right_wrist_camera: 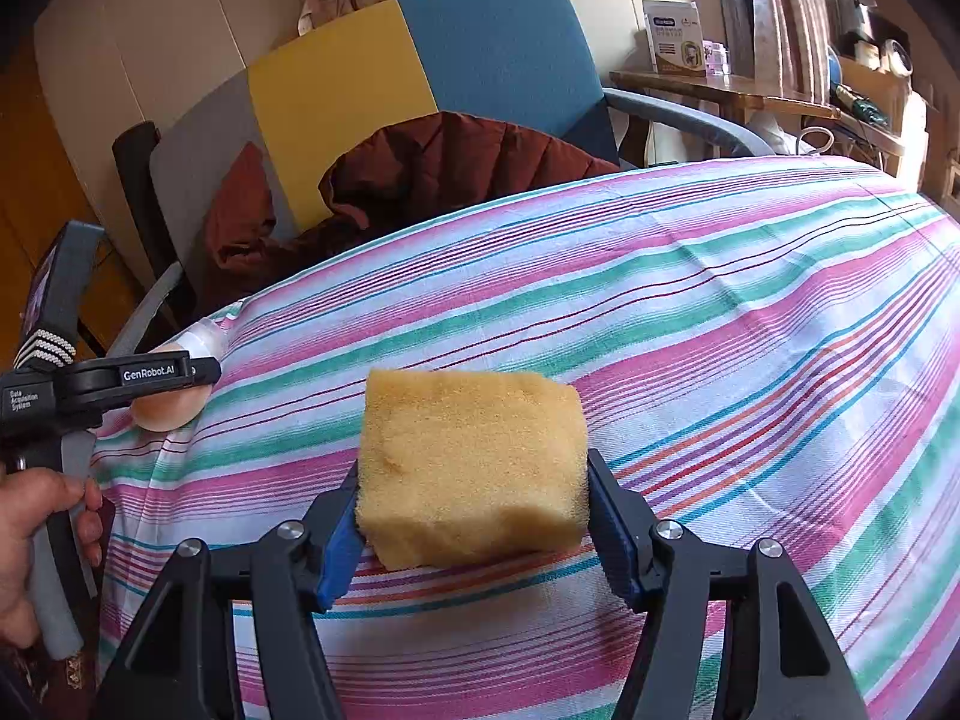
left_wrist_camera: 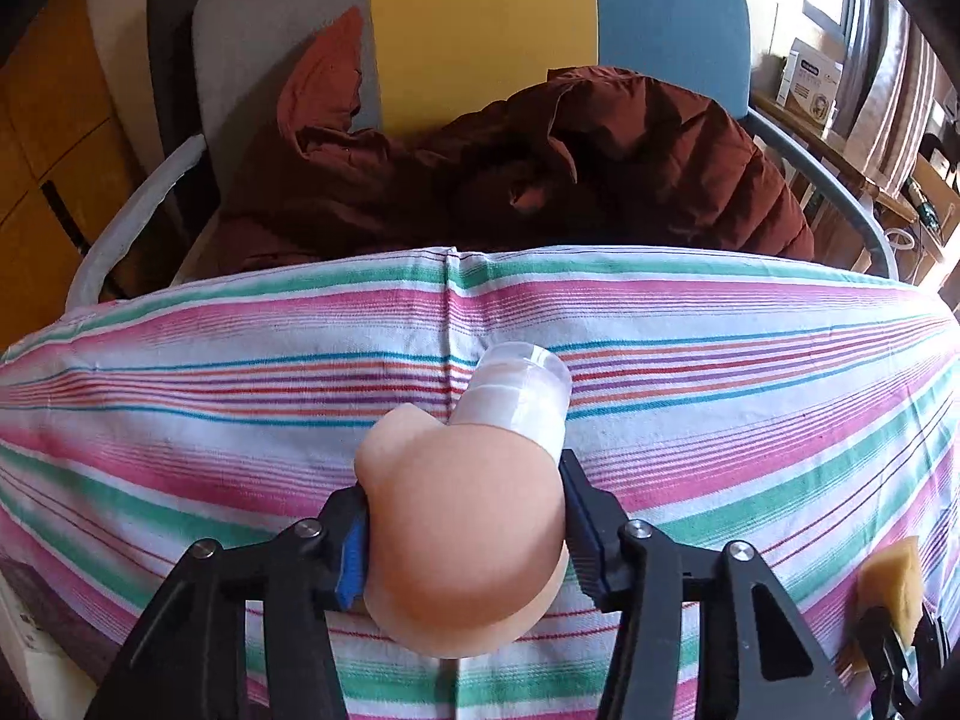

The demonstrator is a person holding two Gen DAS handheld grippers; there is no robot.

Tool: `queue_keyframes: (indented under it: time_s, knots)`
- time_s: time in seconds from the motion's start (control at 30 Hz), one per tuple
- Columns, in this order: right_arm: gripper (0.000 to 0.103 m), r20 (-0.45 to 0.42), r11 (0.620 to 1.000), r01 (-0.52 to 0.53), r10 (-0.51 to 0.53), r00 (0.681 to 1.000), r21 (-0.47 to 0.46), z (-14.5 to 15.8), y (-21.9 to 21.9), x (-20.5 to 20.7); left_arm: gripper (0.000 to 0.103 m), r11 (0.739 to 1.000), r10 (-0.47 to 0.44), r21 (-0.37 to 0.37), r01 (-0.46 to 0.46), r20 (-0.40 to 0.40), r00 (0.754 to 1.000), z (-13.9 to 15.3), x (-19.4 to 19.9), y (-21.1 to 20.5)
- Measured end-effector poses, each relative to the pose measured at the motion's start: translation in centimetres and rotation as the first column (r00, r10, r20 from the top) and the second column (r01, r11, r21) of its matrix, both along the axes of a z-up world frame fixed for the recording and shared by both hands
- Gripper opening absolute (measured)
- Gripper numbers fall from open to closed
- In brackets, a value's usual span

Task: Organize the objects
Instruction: 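Grasp the yellow sponge with the right tool while the left grasps the peach sponge puff, then carry the puff to the gold tray with the left tool while the right carries the sponge there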

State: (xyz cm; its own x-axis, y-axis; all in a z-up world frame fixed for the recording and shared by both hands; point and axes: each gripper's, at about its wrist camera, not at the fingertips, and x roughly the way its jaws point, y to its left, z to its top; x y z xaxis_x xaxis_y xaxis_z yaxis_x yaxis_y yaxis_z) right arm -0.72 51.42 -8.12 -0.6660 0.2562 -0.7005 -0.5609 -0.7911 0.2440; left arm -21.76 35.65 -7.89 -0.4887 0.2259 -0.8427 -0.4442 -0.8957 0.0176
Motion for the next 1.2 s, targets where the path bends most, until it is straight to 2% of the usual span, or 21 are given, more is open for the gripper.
queue_keyframes:
  time_s: [0.3, 0.4, 0.47, 0.53, 0.63, 0.7, 0.93, 1.2]
  knots:
    - [0.065, 0.014, 1.0, 0.004, -0.005, 1.0, 0.018, 0.0, -0.1, 0.0, 0.051, 0.989, -0.026, 0.144, 0.023, 0.017, 1.0, 0.3, 7.2, -1.2]
    - [0.064, 0.016, 1.0, 0.006, -0.006, 1.0, 0.023, 0.1, -0.1, 0.0, 0.049, 0.979, -0.01, 0.203, 0.004, 0.029, 1.0, 0.2, 8.5, -2.7]
    - [0.063, 0.023, 0.999, 0.007, -0.008, 1.0, 0.036, 0.1, -0.3, 0.0, 0.049, 0.964, -0.011, 0.265, -0.008, 0.068, 0.998, 0.1, 9.2, -3.9]
    - [0.062, 0.016, 0.999, 0.014, -0.015, 1.0, 0.052, 0.4, -0.5, 0.2, 0.048, 0.96, -0.012, 0.281, -0.002, 0.05, 0.999, 0.6, 10.4, -4.5]
    - [0.062, -0.021, 0.995, 0.042, -0.04, 0.999, 0.086, 1.3, -0.9, 1.2, 0.041, 0.952, -0.062, 0.302, 0.05, 0.029, 0.998, 1.2, 12.0, -4.9]
    - [0.062, -0.021, 0.995, 0.041, -0.039, 0.999, 0.093, 1.5, -1.4, 1.6, 0.041, 0.946, -0.085, 0.317, 0.072, 0.028, 0.996, 1.4, 13.1, -5.4]
    - [0.062, -0.04, 0.993, 0.041, -0.036, 0.999, 0.111, 2.3, -3.6, 3.8, 0.041, 0.913, -0.082, 0.406, 0.046, 0.07, 0.994, 1.2, 15.4, -8.3]
    - [0.062, -0.02, 0.978, -0.031, 0.036, 0.999, 0.207, 2.9, -6.9, 4.1, 0.041, 0.871, -0.163, 0.469, 0.149, -0.012, 0.987, 4.2, 19.5, -10.7]
